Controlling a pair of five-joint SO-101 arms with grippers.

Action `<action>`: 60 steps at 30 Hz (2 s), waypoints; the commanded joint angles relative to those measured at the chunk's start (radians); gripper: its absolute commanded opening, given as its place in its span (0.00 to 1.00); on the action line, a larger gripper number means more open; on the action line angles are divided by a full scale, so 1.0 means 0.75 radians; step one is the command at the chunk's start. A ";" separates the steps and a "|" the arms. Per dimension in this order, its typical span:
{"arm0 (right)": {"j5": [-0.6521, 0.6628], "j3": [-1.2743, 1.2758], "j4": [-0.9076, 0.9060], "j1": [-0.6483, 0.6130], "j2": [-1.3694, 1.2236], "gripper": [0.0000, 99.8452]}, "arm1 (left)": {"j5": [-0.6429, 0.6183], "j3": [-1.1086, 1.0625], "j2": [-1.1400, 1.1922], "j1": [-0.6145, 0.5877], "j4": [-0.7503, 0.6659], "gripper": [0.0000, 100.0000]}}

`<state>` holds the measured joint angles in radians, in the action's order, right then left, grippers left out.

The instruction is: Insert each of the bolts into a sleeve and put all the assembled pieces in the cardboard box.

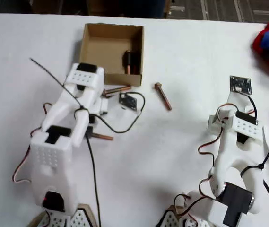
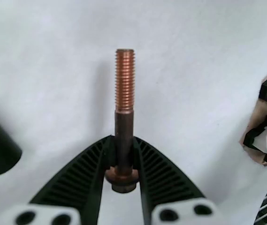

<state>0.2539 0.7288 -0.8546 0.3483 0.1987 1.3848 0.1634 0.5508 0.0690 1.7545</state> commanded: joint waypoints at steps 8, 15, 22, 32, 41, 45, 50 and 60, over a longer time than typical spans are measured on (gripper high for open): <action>-0.010 -0.008 0.015 -0.015 -0.003 0.02 | 0.072 0.118 0.006 -0.016 -0.172 0.07; -0.010 -0.008 0.015 -0.015 -0.003 0.02 | -0.051 0.249 0.004 -0.018 -0.113 0.13; -0.010 -0.008 0.015 -0.015 -0.003 0.02 | -0.250 0.308 -0.006 -0.010 0.039 0.13; -0.010 -0.008 0.034 -0.015 -0.003 0.02 | -1.919 0.306 0.008 0.110 0.033 0.13; -0.010 -0.002 0.034 -0.007 -0.003 0.02 | -2.594 0.232 0.010 0.151 -0.033 0.14; -0.010 0.020 0.062 -0.015 -0.003 0.02 | -2.835 0.204 0.012 0.137 -0.068 0.14; -0.010 0.020 0.069 -0.015 -0.003 0.02 | -2.946 0.130 0.012 0.082 -0.147 0.14; -0.010 0.020 0.066 -0.013 -0.003 0.02 | -2.950 -0.028 0.012 -0.035 -0.301 0.14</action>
<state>0.2524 0.7503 -0.8178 0.3483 0.1987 -0.8309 0.1557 0.5616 0.0614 1.5581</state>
